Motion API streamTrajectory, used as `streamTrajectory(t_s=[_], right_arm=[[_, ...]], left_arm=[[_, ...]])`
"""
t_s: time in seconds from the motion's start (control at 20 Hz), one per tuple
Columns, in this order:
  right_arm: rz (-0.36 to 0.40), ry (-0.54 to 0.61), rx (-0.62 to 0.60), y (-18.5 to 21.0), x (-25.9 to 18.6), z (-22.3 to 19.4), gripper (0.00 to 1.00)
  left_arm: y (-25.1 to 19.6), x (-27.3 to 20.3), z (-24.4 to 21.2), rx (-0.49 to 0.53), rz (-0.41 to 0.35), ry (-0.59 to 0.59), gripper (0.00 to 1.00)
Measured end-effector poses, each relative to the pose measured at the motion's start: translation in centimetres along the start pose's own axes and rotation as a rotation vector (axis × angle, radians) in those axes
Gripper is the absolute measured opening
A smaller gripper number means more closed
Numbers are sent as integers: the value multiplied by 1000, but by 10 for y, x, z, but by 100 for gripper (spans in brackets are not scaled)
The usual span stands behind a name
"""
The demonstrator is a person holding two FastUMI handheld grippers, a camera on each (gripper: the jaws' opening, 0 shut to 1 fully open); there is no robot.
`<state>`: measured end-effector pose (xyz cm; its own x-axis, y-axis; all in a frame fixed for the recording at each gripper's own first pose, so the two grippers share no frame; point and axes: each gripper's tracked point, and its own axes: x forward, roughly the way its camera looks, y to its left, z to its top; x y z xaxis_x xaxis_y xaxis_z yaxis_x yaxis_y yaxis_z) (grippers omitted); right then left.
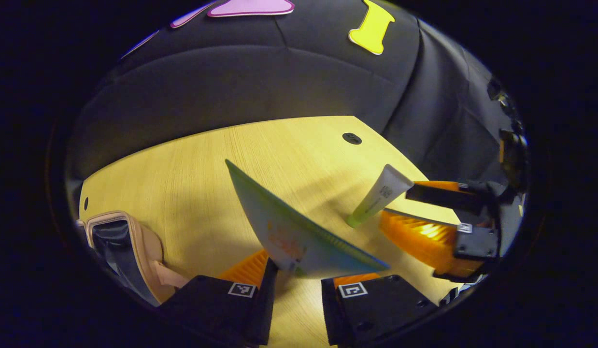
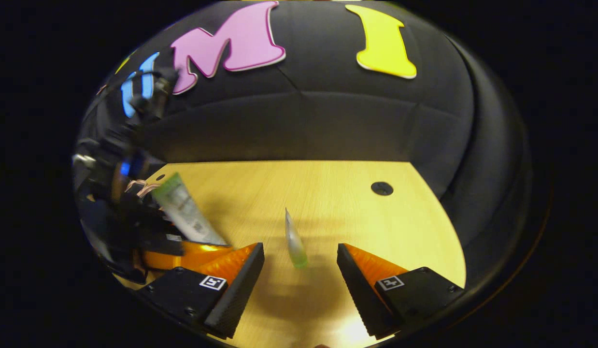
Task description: First open the suitcase, pack the skin care products into it, and then close the suitcase.
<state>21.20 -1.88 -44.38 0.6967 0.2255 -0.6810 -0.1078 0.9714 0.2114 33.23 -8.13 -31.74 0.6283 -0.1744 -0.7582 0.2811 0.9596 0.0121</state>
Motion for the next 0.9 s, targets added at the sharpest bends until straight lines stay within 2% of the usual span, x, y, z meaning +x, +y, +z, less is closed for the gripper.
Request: streamTrajectory(t_s=[0.15,0.2,0.35,0.5,0.65,0.75,0.85,0.9], right_arm=[[-13,62,44,-2,31,-19,96],[4,85,55,4,40,-28,86],[20,100,60,6,44,-32,31],[36,94,40,13,28,-25,31],[101,49,46,42,-5,2,31],[170,37,54,78,-33,13,31],[238,39,40,125,-60,16,30],[265,45,23,145,-72,14,26]], left_arm=[[-7,-47,-2,-9,-21,-13,47],[-7,-64,-4,-21,-24,-16,47],[5,-115,-20,-79,-10,7,47],[50,-161,-45,-113,61,57,47],[112,-194,-73,-107,157,134,48],[144,-206,-92,-117,184,222,47],[172,-205,-118,-174,187,343,45],[179,-203,-132,-202,185,394,47]])
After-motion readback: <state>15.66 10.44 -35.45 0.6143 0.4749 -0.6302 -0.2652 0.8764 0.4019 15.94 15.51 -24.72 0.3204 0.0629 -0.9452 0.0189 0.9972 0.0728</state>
